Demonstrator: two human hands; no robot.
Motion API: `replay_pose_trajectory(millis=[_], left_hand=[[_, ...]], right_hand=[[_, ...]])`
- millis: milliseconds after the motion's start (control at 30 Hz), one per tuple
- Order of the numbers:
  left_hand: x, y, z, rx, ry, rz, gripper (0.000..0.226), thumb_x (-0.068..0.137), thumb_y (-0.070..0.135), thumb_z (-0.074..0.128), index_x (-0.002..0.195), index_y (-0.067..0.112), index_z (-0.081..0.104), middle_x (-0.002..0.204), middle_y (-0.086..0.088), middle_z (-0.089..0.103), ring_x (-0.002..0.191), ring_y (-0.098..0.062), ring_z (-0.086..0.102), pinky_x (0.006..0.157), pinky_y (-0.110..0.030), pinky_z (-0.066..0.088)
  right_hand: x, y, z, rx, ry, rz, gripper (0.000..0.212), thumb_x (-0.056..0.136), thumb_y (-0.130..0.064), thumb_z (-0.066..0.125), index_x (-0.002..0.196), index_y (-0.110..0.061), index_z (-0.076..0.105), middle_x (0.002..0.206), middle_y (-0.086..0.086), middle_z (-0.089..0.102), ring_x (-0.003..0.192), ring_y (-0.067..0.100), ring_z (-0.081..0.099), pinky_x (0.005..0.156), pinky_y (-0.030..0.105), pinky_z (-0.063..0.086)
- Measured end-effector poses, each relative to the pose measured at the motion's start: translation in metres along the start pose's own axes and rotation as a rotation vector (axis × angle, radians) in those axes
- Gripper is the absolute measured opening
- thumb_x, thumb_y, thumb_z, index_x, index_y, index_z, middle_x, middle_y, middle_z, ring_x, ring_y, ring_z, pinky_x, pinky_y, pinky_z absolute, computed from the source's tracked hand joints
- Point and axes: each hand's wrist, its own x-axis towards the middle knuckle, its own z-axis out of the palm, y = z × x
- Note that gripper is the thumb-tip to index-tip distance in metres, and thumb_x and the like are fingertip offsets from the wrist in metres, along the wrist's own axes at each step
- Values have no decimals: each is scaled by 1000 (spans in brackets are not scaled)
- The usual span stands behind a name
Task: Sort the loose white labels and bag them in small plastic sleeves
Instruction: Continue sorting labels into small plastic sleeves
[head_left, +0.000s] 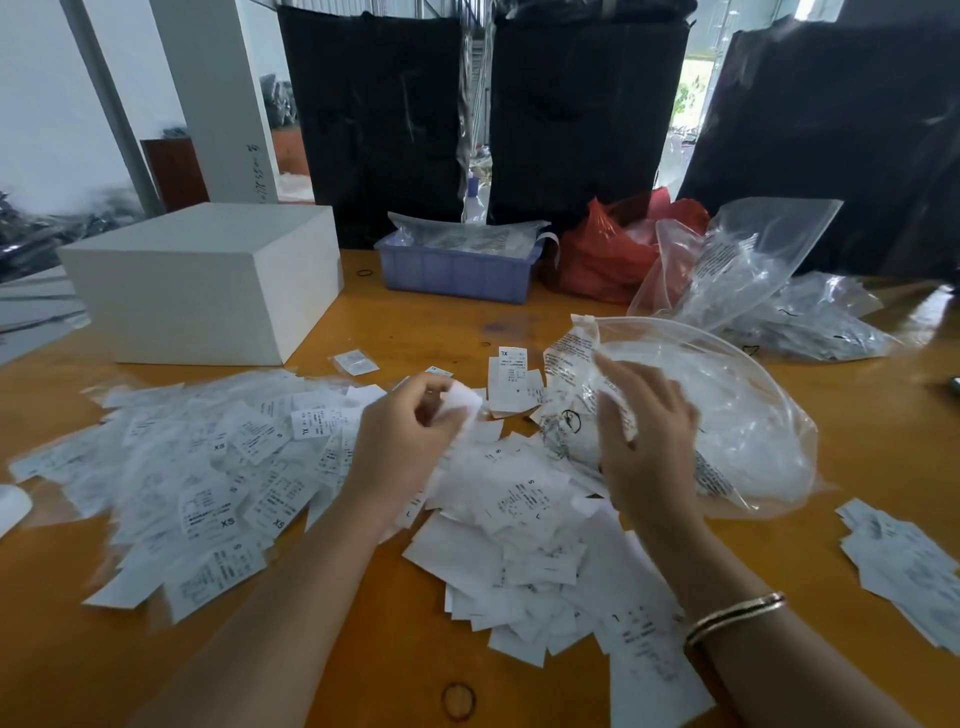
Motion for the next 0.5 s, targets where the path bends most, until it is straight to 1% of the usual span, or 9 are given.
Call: replay_pose_trajectory(millis=[33,67,100,167,233,267,333,400,500], left_hand=[[2,-3,-3,119,69,-6,28,86,27,67,113,21,60,94,13,62,77,-7,59,54,-11,43],[3,-6,-6,220,117,-23,31,87,26,66,117,20,58,96,8,65,77,-11,59,57,-16,45],[4,-9,-8,318,143,-45,34,88,27,65,120,20,56,98,2,68,79,-15,61,63,-23,48],[5,-15,-11,531,143,-83,40,89,29,63,127,21,52,105,-4,68,90,-20,62,80,-33,45],[4,-20,-10,662,118,-90,44,89,29,62,131,25,49,119,-2,62,105,-20,57,87,-35,39],[4,-21,-10,677,116,-86,46,88,28,63,132,27,49,125,-1,58,110,-20,53,89,-36,38],[3,-20,-9,673,135,-64,46,88,25,64,131,29,51,130,-2,52,115,-20,48,91,-36,36],[3,-18,-8,640,164,-12,41,88,22,64,127,28,56,129,-3,53,115,-21,47,90,-34,35],[2,-13,-3,541,162,119,28,89,19,62,117,22,64,120,-3,59,112,-20,50,85,-27,31]], right_hand=[[5,9,-5,-54,52,46,35,91,-17,47,124,-18,59,114,-6,59,108,12,47,88,22,21],[10,18,-10,-116,65,114,32,93,-15,48,123,-16,60,117,-1,60,111,16,48,87,24,21],[13,27,-14,-183,41,194,31,95,-16,47,124,-16,60,121,2,60,115,20,47,88,26,21],[15,41,-17,-320,-83,356,36,98,-23,42,133,-16,53,132,5,54,125,24,40,99,35,22],[15,48,-15,-439,-282,499,45,100,-32,34,143,-17,38,144,6,42,133,26,32,108,41,19],[15,50,-12,-491,-371,540,45,101,-33,30,142,-15,36,145,7,40,133,27,32,108,44,19],[14,52,-8,-559,-454,550,38,99,-32,29,128,-15,47,135,9,49,124,28,38,103,44,23],[15,53,-8,-534,-404,535,32,97,-29,36,120,-19,56,126,6,56,118,26,42,99,41,24],[16,54,-11,-437,-255,554,24,92,-26,50,113,-23,63,116,3,61,110,25,47,92,38,24]])
